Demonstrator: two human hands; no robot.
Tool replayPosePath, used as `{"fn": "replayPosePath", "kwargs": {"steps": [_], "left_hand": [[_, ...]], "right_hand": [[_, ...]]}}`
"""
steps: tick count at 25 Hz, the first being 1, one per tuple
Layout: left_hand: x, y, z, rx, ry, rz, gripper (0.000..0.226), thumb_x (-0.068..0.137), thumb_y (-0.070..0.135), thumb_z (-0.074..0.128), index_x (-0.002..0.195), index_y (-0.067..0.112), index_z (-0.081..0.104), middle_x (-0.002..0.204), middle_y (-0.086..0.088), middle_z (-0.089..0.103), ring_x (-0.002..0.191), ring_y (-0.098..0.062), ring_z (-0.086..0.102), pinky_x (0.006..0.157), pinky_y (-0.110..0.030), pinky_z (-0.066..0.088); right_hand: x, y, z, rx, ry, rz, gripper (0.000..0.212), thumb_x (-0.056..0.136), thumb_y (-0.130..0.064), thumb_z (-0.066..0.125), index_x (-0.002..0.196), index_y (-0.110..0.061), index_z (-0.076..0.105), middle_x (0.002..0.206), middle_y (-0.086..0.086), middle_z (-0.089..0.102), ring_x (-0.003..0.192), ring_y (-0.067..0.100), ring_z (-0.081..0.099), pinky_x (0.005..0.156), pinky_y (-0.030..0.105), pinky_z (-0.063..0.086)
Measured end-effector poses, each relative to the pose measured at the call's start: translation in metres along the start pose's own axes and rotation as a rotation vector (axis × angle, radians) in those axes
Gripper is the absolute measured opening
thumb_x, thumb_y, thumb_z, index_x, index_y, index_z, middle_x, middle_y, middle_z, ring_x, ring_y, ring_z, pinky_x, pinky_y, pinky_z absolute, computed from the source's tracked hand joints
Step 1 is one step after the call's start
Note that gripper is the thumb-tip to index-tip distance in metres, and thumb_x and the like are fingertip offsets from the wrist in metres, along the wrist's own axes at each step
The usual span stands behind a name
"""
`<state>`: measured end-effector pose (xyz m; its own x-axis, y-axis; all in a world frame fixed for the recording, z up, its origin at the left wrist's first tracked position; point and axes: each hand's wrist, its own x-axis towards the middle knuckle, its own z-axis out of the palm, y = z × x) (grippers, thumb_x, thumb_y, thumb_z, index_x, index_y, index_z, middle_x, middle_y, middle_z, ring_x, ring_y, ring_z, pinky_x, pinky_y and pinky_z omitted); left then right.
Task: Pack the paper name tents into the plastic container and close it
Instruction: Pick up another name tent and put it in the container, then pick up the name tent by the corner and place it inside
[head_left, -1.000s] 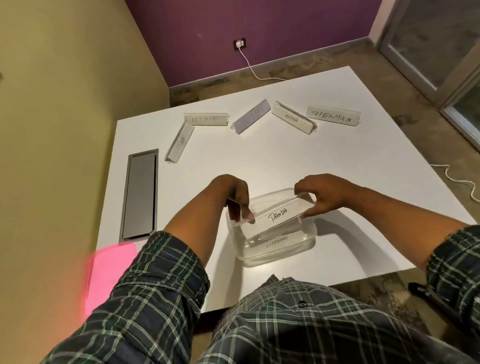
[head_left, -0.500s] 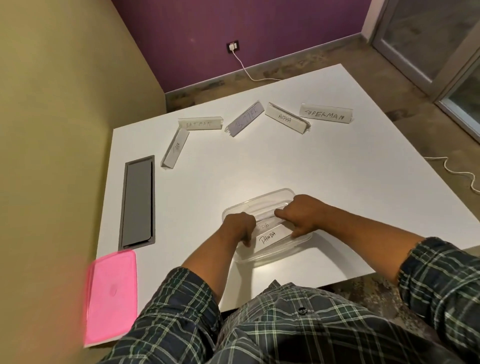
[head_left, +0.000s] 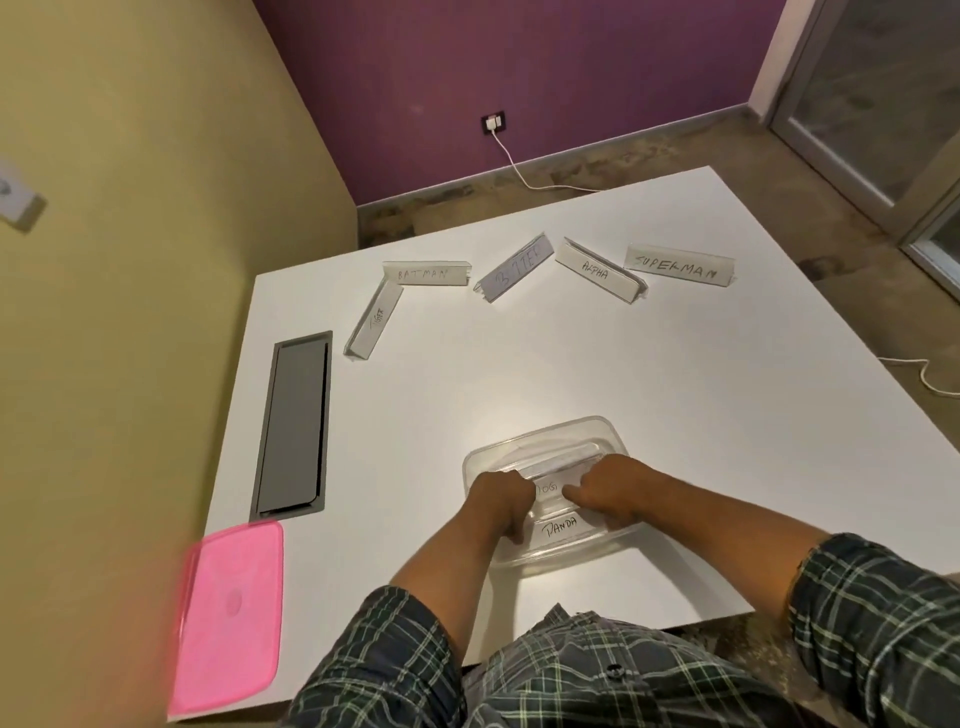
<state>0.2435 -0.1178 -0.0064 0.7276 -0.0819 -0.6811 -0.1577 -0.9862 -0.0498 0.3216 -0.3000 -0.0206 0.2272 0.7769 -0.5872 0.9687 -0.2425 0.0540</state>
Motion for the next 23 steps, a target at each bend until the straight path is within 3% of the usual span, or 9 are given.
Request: {"fn": "replayPosePath", "kwargs": {"steps": [5, 9, 12, 14, 16, 19, 23], "left_hand": [[-0.003, 0.001, 0.001, -0.001, 0.008, 0.039, 0.044, 0.073, 0.033, 0.084, 0.107, 0.010, 0.068, 0.110, -0.012, 0.070, 0.097, -0.031, 0.069, 0.074, -0.034, 0.051], [-0.004, 0.002, -0.001, 0.055, 0.039, 0.091, 0.042, 0.074, 0.030, 0.084, 0.108, 0.011, 0.069, 0.109, -0.013, 0.069, 0.094, -0.031, 0.069, 0.069, -0.034, 0.048], [-0.008, -0.001, -0.010, 0.024, 0.067, 0.156, 0.032, 0.073, 0.037, 0.079, 0.092, 0.013, 0.070, 0.090, -0.008, 0.069, 0.082, -0.030, 0.067, 0.061, -0.030, 0.045], [-0.010, -0.009, -0.021, -0.142, 0.094, 0.136, 0.021, 0.072, 0.036, 0.067, 0.071, 0.015, 0.065, 0.067, -0.001, 0.062, 0.068, -0.027, 0.063, 0.053, -0.024, 0.038], [-0.013, -0.029, -0.035, -0.412, 0.127, 0.043, 0.021, 0.067, 0.032, 0.058, 0.065, 0.013, 0.064, 0.059, 0.001, 0.060, 0.059, -0.022, 0.059, 0.051, -0.022, 0.037], [-0.017, -0.079, -0.056, -0.815, 0.210, -0.084, 0.019, 0.065, 0.025, 0.057, 0.065, 0.008, 0.066, 0.058, -0.004, 0.067, 0.049, -0.018, 0.060, 0.053, -0.027, 0.050], [-0.017, -0.156, -0.066, -0.947, 0.408, -0.293, 0.016, 0.073, 0.014, 0.054, 0.071, 0.005, 0.067, 0.071, -0.015, 0.070, 0.060, -0.026, 0.064, 0.067, -0.041, 0.061]], "right_hand": [[0.007, -0.003, -0.006, -0.014, -0.060, -0.051, 0.052, 0.085, -0.015, 0.069, 0.130, -0.004, 0.044, 0.109, 0.019, 0.067, 0.096, 0.038, 0.067, 0.075, 0.042, 0.049], [0.009, -0.006, -0.021, -0.053, -0.123, -0.082, 0.043, 0.085, -0.017, 0.070, 0.121, -0.004, 0.052, 0.106, 0.017, 0.069, 0.092, 0.036, 0.068, 0.073, 0.039, 0.048], [0.013, -0.006, -0.038, -0.061, -0.194, -0.104, 0.031, 0.088, -0.030, 0.063, 0.108, -0.007, 0.066, 0.103, 0.014, 0.071, 0.089, 0.035, 0.068, 0.074, 0.037, 0.052], [0.018, 0.000, -0.056, 0.014, -0.240, -0.122, 0.035, 0.087, -0.039, 0.065, 0.104, -0.009, 0.069, 0.101, 0.013, 0.069, 0.088, 0.033, 0.066, 0.071, 0.035, 0.049], [0.024, 0.010, -0.077, 0.143, -0.174, -0.125, 0.037, 0.087, -0.048, 0.063, 0.099, -0.014, 0.070, 0.094, 0.008, 0.070, 0.084, 0.029, 0.064, 0.070, 0.033, 0.047], [0.038, 0.032, -0.113, 0.257, -0.009, -0.110, 0.026, 0.089, -0.050, 0.059, 0.086, -0.025, 0.067, 0.080, -0.006, 0.068, 0.072, 0.018, 0.055, 0.069, 0.029, 0.042], [0.096, 0.068, -0.168, 0.137, 0.133, -0.046, 0.021, 0.093, -0.048, 0.057, 0.096, -0.030, 0.069, 0.094, -0.005, 0.071, 0.090, 0.021, 0.065, 0.069, 0.028, 0.036]]}}
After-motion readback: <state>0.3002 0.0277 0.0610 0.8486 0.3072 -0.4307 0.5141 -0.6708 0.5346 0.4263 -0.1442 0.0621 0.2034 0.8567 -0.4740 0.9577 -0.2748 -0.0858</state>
